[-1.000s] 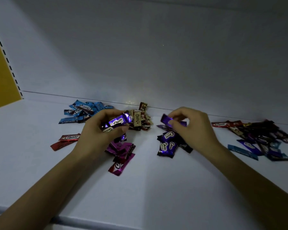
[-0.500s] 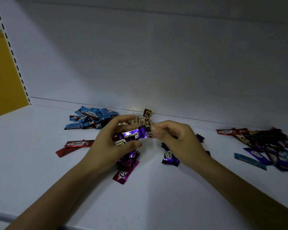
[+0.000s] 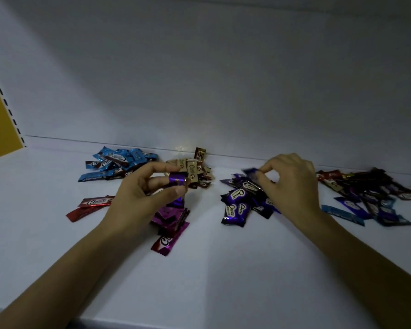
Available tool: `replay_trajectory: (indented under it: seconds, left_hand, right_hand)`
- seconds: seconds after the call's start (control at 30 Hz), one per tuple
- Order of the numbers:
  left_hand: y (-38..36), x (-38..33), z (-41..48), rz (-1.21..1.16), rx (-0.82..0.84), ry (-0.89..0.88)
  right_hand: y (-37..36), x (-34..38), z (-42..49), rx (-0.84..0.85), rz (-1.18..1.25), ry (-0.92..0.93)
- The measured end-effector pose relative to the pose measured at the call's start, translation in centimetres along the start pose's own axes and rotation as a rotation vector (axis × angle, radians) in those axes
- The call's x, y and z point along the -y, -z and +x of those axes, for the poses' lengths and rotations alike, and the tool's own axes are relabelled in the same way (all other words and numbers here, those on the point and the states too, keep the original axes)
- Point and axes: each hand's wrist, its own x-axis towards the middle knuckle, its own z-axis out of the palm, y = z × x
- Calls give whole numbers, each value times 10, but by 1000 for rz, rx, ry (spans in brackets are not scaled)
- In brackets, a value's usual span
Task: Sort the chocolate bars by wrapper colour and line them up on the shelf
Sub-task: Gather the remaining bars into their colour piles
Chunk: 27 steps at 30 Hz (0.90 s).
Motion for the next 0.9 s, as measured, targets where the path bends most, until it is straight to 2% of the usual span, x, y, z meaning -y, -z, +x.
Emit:
replay_trajectory:
  seconds: [0.1, 0.23, 0.33, 0.47, 0.53, 0.67, 0.77, 0.83, 0.9]
  left_hand:
    - [1, -1, 3, -17, -11, -11]
    - [3, -5, 4, -95, -35, 18]
    - [1, -6, 1, -112, 8, 34]
    - [-9, -4, -2, -108, 79, 48]
    - [-10, -4, -1, -112, 86, 30]
    - [-10, -5, -1, -82, 96, 49]
    - [-8, -7, -2, -66, 80, 79]
    - [-7, -8, 2, -97, 32, 121]
    - [-6, -10, 6, -163, -27, 207]
  right_hand:
    - [-4, -1, 1, 105, -33, -5]
    - [0, 18, -2, 52, 69, 53]
    - [5, 45, -11, 67, 291, 116]
    - [1, 83, -26, 237, 706, 76]
    - [-3, 89, -28, 235, 772, 77]
    - [-4, 87, -31, 241, 794, 2]
    - [-3, 80, -24, 169, 786, -65]
    - [0, 62, -12, 54, 628, -88]
    - [5, 38, -2, -58, 339, -42]
